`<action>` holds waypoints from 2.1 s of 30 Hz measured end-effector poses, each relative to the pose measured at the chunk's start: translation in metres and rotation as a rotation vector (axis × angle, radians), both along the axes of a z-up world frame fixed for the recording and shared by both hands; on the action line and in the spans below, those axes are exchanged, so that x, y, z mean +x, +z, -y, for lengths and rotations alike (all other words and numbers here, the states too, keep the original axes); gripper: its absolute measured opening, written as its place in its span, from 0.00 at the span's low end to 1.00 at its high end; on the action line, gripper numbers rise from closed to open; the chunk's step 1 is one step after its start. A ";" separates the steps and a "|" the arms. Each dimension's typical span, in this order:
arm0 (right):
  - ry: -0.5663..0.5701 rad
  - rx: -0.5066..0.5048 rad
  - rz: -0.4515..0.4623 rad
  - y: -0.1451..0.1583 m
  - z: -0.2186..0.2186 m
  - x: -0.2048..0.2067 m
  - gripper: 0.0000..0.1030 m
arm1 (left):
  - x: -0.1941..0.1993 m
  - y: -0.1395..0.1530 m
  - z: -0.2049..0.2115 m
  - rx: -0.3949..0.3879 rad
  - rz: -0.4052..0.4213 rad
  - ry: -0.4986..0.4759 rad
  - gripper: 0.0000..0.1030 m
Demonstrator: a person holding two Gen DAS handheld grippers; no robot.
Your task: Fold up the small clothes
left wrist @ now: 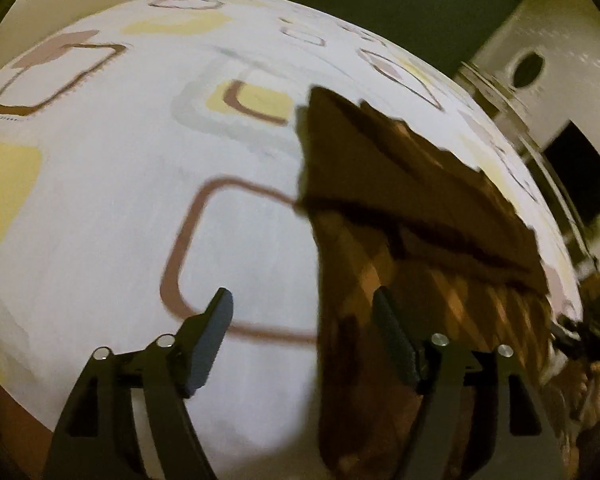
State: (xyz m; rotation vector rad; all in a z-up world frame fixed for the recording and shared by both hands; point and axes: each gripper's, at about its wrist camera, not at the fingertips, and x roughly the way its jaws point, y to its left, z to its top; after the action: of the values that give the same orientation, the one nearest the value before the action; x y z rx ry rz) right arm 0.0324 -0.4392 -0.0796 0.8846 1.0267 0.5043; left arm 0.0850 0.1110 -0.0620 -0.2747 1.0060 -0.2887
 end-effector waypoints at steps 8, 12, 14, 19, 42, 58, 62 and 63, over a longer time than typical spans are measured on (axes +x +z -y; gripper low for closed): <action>0.074 0.028 0.021 0.002 -0.020 -0.014 0.43 | -0.020 -0.003 0.005 -0.096 -0.030 -0.090 0.75; 0.107 0.023 0.022 0.004 -0.029 -0.017 0.43 | -0.025 -0.004 0.017 -0.082 -0.029 -0.141 0.77; 0.095 0.015 0.022 0.008 -0.028 -0.014 0.43 | -0.028 -0.004 0.024 -0.048 -0.020 -0.161 0.78; -0.011 -0.024 0.092 0.035 -0.013 0.002 0.43 | -0.027 -0.007 0.025 -0.052 -0.021 -0.150 0.80; -0.236 -0.098 -0.037 0.018 -0.025 0.092 0.04 | -0.024 -0.008 0.024 -0.083 -0.035 -0.099 0.82; -0.037 -0.025 -0.043 0.016 0.004 0.003 0.41 | -0.035 -0.006 0.025 -0.078 -0.001 -0.171 0.82; 0.028 0.038 -0.052 0.009 0.002 -0.028 0.42 | -0.044 -0.005 0.027 -0.137 -0.028 -0.254 0.82; 0.038 0.070 -0.059 0.008 0.003 -0.032 0.42 | -0.045 -0.006 0.029 -0.125 -0.029 -0.271 0.82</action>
State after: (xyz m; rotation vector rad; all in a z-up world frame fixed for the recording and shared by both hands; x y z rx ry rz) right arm 0.0000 -0.4424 -0.0717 0.9480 1.0869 0.5511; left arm 0.0398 0.0824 -0.0679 -0.2559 1.0567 -0.5964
